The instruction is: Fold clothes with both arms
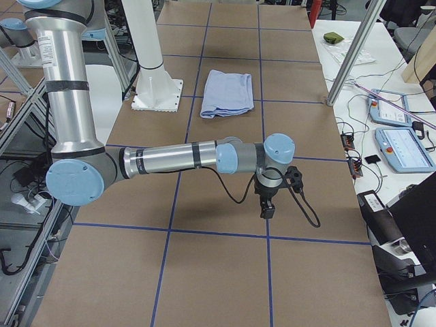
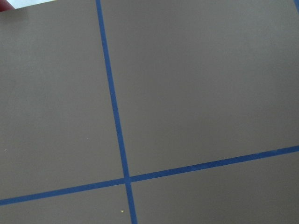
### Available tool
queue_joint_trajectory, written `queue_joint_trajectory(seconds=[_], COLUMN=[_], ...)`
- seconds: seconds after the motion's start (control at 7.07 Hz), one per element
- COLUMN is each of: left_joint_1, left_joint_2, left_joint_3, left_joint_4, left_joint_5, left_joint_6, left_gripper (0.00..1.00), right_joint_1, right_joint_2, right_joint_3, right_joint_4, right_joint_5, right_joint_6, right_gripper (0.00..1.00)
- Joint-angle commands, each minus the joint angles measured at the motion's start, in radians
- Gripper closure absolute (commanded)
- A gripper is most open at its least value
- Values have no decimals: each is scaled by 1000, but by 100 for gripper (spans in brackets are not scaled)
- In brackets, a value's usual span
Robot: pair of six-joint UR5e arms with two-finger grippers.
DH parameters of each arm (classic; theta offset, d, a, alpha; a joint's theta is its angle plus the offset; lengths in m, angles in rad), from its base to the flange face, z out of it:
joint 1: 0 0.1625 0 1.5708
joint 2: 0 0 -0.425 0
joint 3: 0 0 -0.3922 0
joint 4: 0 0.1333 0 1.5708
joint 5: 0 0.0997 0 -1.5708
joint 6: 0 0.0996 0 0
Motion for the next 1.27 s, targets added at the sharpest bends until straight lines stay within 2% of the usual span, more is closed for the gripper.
queue_joint_trajectory(seconds=[0.0, 0.14, 0.42, 0.57, 0.99, 1.13], left_joint_1=[-3, -3, -15, -24, -24, -24], left_joint_2=[19, 46, 43, 43, 45, 43], left_joint_3=[29, 35, 25, 8, -3, -3], left_joint_4=[9, 20, 170, 207, 214, 214], left_joint_5=[21, 16, 13, 10, -11, -11], left_joint_6=[4, 5, 120, 127, 127, 127], left_gripper=[0, 0, 0, 0, 0, 0], right_joint_1=[6, 6, 8, 25, 83, 85], right_joint_2=[-31, -30, -46, -69, -106, -153], right_joint_3=[-1, -2, -8, -2, 10, 21], right_joint_4=[4, 4, 4, 7, 12, 83], right_joint_5=[-67, -40, 43, 69, 114, 112], right_joint_6=[24, 59, 222, 229, 219, 216], right_gripper=[0, 0, 0, 0, 0, 0])
